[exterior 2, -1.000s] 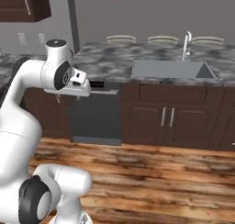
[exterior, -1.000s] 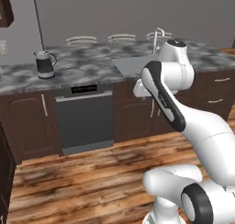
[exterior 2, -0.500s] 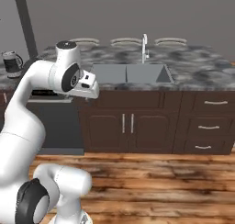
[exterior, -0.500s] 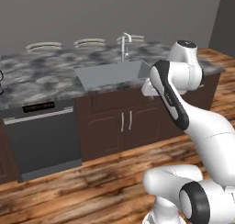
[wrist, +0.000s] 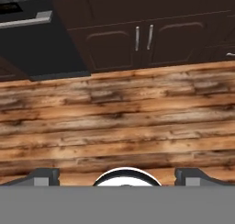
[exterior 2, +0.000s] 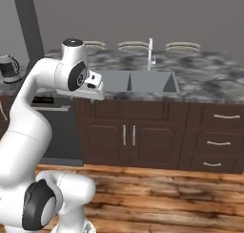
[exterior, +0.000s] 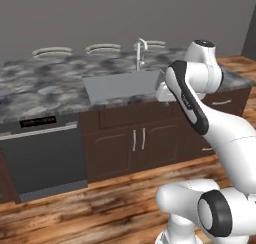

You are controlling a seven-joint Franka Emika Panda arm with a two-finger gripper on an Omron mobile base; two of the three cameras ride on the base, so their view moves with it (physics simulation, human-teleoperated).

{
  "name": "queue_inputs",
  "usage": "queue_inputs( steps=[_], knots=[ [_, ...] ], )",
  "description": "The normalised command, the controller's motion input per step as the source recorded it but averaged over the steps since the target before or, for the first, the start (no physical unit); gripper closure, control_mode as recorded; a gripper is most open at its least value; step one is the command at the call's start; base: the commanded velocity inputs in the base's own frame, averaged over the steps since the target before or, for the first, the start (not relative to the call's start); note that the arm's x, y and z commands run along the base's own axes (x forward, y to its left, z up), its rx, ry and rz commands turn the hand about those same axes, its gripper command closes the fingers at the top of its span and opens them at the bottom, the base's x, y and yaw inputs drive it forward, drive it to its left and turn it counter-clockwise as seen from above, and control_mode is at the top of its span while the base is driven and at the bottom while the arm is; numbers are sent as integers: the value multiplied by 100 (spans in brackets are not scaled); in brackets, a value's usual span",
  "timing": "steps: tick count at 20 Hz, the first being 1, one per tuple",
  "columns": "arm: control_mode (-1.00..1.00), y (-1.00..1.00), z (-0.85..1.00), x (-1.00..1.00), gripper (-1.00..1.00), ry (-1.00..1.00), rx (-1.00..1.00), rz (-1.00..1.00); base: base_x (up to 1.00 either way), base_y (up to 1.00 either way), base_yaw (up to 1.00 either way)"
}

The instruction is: Navigate to the sink.

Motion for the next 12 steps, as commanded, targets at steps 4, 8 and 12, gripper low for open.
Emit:
queue_inputs(
  steps=[4, 8, 12],
  knots=[
    [100, 0, 0, 0, -100, 0, 0, 0, 100, -66, 26],
    [100, 0, 0, 0, -100, 0, 0, 0, 100, -32, 10],
    [100, 0, 0, 0, -100, 0, 0, 0, 100, 0, -4]
  ],
)
